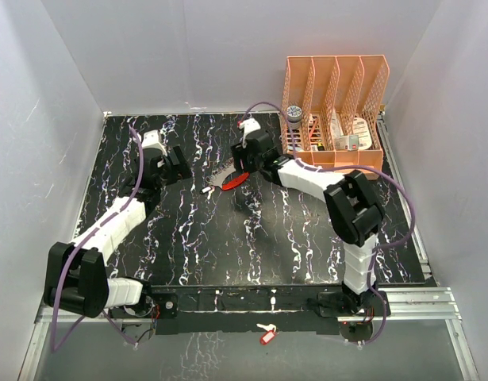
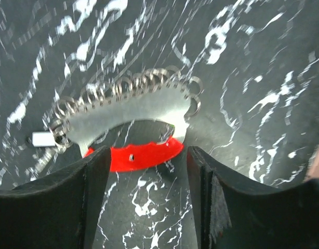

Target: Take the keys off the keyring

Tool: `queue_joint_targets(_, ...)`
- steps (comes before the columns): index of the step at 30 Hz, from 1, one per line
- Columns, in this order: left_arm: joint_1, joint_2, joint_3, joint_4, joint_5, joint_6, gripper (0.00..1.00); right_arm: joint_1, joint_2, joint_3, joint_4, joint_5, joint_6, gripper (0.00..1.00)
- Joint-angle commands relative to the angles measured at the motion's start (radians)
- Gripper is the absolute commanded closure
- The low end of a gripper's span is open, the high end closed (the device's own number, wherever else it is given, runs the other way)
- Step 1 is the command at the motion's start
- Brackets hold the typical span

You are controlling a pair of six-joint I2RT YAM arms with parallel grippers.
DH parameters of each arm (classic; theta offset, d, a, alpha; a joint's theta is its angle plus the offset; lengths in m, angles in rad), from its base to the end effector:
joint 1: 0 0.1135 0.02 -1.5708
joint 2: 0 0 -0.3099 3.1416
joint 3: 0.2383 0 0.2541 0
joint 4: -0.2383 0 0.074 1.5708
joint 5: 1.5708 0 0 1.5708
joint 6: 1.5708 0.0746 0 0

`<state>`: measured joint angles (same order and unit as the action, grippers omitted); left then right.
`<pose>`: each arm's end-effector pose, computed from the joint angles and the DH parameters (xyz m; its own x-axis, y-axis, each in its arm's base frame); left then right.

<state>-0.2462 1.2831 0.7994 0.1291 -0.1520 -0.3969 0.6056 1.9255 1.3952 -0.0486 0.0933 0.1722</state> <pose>0.3103 -0.0663 0.2976 -0.3505 -0.3059 -0.8852 -0.0350 0.9488 -0.3140 0.4110 0.2761 0.2498 -0.5293 -0.1590 -0.8334 -0.4181 0.9036 0.0932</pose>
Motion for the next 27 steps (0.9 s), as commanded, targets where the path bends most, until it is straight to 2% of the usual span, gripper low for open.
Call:
queue_joint_targets(1, -0.002, -0.011, 0.033, -0.034, -0.04, -0.009, 0.01, 0.061, 0.035, 0.057, -0.016, -0.078, -0.095, 0.4)
queue_joint_targets(5, -0.002, -0.03, 0.003, -0.039, -0.076, -0.055, 0.01, 0.158, 0.06, 0.056, -0.02, 0.033, -0.201, 0.4)
queue_joint_targets(11, 0.015, -0.111, -0.051, -0.073, -0.176, -0.169, 0.01, 0.204, 0.047, 0.038, 0.021, -0.006, -0.219, 0.56)
queue_joint_targets(19, 0.08, -0.123, -0.096, -0.077, -0.093, -0.236, 0.01, 0.221, 0.124, 0.098, 0.021, 0.025, -0.24, 0.54)
queue_joint_targets(24, 0.097, -0.129, -0.116, -0.063, -0.072, -0.242, 0.01, 0.22, 0.181, 0.149, 0.022, 0.01, -0.246, 0.47)
queue_joint_targets(27, 0.102, -0.128, -0.111, -0.07, -0.071, -0.237, 0.01, 0.221, 0.218, 0.186, 0.02, 0.003, -0.247, 0.46)
